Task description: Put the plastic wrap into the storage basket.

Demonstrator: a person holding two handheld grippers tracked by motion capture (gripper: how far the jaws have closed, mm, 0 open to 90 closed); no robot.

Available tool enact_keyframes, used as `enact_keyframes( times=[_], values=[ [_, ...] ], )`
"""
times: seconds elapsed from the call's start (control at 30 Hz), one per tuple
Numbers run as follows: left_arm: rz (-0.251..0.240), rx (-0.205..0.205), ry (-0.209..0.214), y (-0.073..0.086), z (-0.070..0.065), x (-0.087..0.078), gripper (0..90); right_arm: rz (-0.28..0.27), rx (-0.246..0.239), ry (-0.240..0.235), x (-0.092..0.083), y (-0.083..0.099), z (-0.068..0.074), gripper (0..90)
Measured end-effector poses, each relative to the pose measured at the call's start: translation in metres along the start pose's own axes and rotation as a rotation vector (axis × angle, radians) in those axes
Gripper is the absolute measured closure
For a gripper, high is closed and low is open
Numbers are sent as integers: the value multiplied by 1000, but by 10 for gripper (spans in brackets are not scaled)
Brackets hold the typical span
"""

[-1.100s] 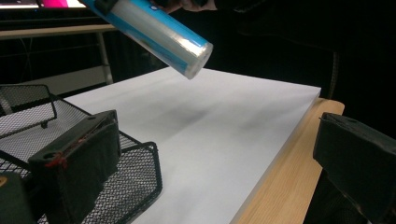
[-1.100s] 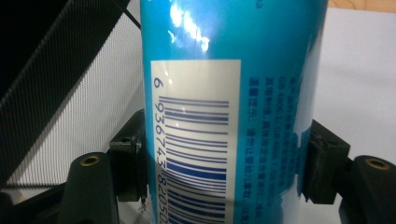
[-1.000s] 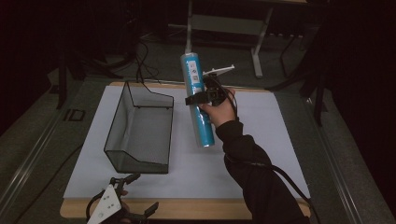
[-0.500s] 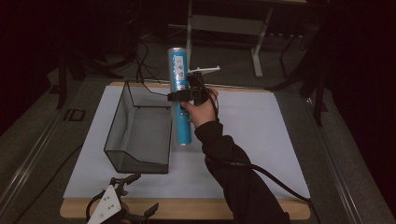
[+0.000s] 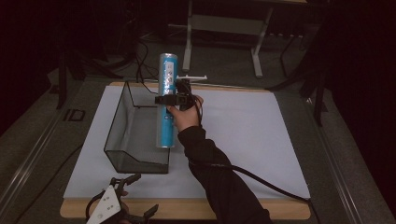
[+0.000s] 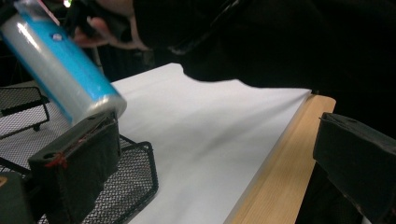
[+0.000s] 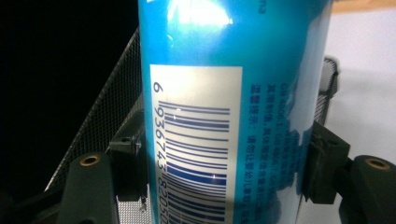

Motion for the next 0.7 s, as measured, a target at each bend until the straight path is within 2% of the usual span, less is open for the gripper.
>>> enact_keyframes(
  times=[0.07,0.13,0.3,0.6,0.7],
  values=[
    [0,-2,1,0,0,0,15,4,19,-1,5,7,-2,319],
    [1,-4,5,1,0,0,15,18,55,-24,10,14,-2,319],
    [2,-2,9,1,-1,0,15,41,96,-39,20,31,2,319],
    [5,0,13,1,-2,1,15,82,67,-4,24,65,4,319],
    [3,1,13,0,-2,1,15,69,67,9,25,69,3,318]
  ],
)
Point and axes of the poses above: each handheld gripper's, and its own axes: x roughly forward along the jaws, y roughly out of its underside, z roughly to its left, the point moved 10 cm from there along x, roughly forward along the jaws, and after that the axes turned 12 degrees about -z, right-handed, at the moved point
